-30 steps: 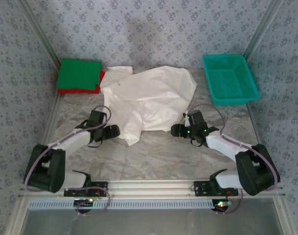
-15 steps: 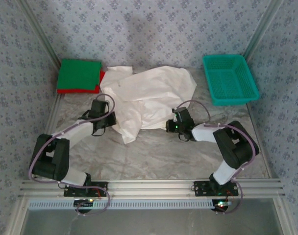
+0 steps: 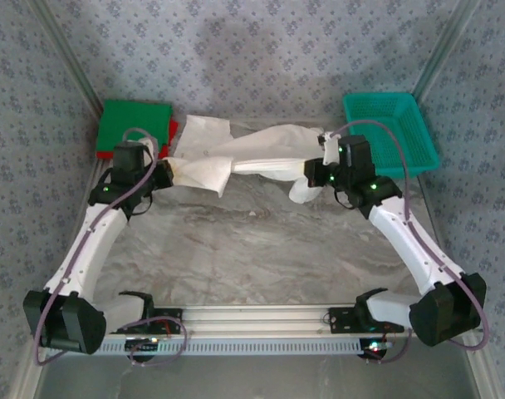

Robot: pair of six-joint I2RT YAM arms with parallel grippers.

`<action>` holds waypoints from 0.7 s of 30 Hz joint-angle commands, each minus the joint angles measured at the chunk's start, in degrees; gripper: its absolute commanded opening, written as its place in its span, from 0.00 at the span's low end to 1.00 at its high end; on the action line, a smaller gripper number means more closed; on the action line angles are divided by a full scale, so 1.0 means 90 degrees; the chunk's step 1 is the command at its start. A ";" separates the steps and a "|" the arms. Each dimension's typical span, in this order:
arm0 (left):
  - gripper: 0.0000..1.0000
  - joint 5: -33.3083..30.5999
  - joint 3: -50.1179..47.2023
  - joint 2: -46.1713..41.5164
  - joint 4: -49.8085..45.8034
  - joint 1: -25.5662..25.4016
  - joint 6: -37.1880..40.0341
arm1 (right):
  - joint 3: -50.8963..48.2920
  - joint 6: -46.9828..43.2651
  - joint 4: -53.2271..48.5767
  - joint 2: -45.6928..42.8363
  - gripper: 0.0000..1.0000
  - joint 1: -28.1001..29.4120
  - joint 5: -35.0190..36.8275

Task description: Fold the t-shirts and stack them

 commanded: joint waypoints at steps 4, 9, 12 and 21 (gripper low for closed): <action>0.00 0.0287 0.0523 0.0834 -0.0252 0.0145 0.0364 | 0.0657 -0.0903 -0.1208 0.0882 0.00 -0.0180 -0.0181; 0.00 0.0460 0.0435 0.1045 -0.0172 0.0150 0.0262 | 0.0878 -0.0912 -0.1359 0.1417 0.28 -0.0363 -0.0415; 0.21 0.0341 0.0120 0.0833 -0.0337 0.0149 0.0253 | 0.0560 -0.0725 -0.1267 0.1199 0.33 -0.0379 -0.0302; 0.43 0.0499 -0.0975 0.0572 -0.0588 0.0045 0.0085 | -0.1234 0.0563 0.0110 0.0754 0.34 -0.0446 -0.0438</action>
